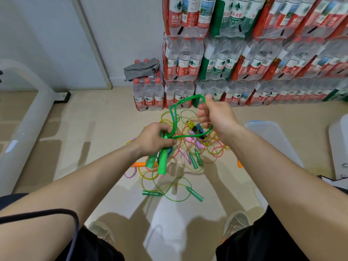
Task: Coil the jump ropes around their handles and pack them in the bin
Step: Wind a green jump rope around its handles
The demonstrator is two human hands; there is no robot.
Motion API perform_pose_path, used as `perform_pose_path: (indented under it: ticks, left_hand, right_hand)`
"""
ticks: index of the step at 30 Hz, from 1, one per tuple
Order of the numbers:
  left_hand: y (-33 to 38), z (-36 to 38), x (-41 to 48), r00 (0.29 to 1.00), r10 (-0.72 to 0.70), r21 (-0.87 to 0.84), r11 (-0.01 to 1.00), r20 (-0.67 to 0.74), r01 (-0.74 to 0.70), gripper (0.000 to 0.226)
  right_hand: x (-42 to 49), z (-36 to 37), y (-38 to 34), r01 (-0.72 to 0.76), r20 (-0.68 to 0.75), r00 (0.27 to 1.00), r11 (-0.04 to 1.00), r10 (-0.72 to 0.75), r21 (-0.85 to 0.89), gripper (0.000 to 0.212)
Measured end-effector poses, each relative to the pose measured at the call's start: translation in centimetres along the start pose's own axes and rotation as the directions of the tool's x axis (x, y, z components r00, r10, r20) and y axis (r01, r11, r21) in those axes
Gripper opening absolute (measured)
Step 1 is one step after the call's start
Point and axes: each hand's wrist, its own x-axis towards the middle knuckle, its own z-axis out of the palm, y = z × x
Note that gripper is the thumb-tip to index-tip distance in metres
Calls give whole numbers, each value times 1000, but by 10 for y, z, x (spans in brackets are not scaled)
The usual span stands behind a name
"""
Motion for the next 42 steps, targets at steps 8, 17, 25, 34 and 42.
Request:
perform_pose_path:
  ticks: [8, 17, 25, 34, 42]
  left_hand:
    - [-4, -5, 6, 997, -75, -120, 990, -4, 74, 22]
    - [0, -7, 1, 1000, -16, -131, 991, 9, 17, 14]
    - [4, -6, -2, 999, 42, 1, 999, 9, -42, 15]
    - [-10, -17, 1, 998, 27, 135, 991, -64, -18, 18]
    - [-2, -10, -1, 996, 84, 216, 974, -38, -74, 14]
  right_hand:
    - [-19, 6, 8, 447, 108, 744, 370, -660, -815, 44]
    - [-13, 18, 31, 402, 405, 903, 611, -141, -682, 20]
    - [-13, 17, 12, 405, 338, 903, 790, -266, -460, 27]
    - [12, -17, 16, 203, 149, 977, 896, -155, -395, 28]
    - [-12, 17, 27, 173, 449, 891, 860, 72, -481, 30]
